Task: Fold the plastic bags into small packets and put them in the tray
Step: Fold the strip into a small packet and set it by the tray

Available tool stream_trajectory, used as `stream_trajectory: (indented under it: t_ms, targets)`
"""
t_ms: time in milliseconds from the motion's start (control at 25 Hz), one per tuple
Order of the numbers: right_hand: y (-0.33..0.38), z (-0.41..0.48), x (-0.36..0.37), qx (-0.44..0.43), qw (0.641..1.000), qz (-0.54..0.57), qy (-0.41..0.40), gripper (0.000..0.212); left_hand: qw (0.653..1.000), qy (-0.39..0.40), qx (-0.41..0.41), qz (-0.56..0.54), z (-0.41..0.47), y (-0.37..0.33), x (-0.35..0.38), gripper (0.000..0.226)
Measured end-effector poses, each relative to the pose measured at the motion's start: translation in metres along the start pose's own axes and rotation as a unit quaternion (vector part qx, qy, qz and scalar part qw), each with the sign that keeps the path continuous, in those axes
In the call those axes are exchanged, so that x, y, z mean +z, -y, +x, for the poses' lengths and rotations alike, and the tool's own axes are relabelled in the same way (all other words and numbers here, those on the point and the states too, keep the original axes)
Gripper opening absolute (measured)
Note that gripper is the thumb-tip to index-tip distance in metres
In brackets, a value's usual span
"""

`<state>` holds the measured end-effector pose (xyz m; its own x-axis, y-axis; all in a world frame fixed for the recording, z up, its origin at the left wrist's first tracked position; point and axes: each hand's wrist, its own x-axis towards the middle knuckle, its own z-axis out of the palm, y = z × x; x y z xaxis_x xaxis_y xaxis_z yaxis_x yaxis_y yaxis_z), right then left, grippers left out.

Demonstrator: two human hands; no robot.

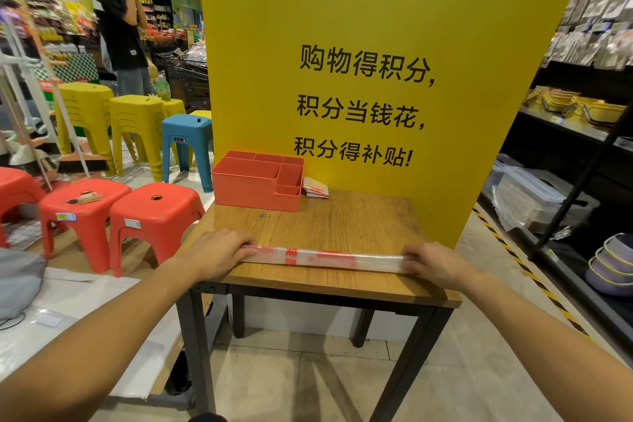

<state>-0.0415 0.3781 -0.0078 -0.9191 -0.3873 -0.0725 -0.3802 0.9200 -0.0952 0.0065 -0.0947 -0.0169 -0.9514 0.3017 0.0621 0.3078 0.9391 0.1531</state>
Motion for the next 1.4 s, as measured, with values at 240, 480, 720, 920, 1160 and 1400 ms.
stream_trajectory:
  t_ms: [240,480,720,920,1160,1400]
  targets:
    - [-0.004,0.009,0.004,0.07,0.997,0.042,-0.005,0.014,0.998,0.002,-0.035,-0.046,0.011,0.005,0.001,0.019]
    - [-0.013,0.015,0.012,0.101,0.994,0.026,-0.013,0.021,0.998,0.036,-0.039,-0.023,0.021,0.011,0.001,0.024]
    - [0.01,0.015,0.012,0.07,0.979,-0.068,-0.18,0.038,0.999,0.002,-0.022,-0.025,0.02,0.014,0.011,0.028]
    - [0.12,0.009,0.042,-0.095,0.991,-0.002,-0.096,0.062,0.999,-0.014,-0.019,-0.038,0.016,0.017,0.02,0.025]
    - [0.14,0.019,0.071,-0.086,0.993,-0.02,-0.074,0.063,0.998,-0.028,-0.023,-0.056,0.005,0.012,0.026,0.033]
    - [0.143,0.017,0.078,-0.087,0.993,-0.031,-0.074,0.065,0.997,-0.034,0.067,0.005,0.009,-0.066,0.047,0.057]
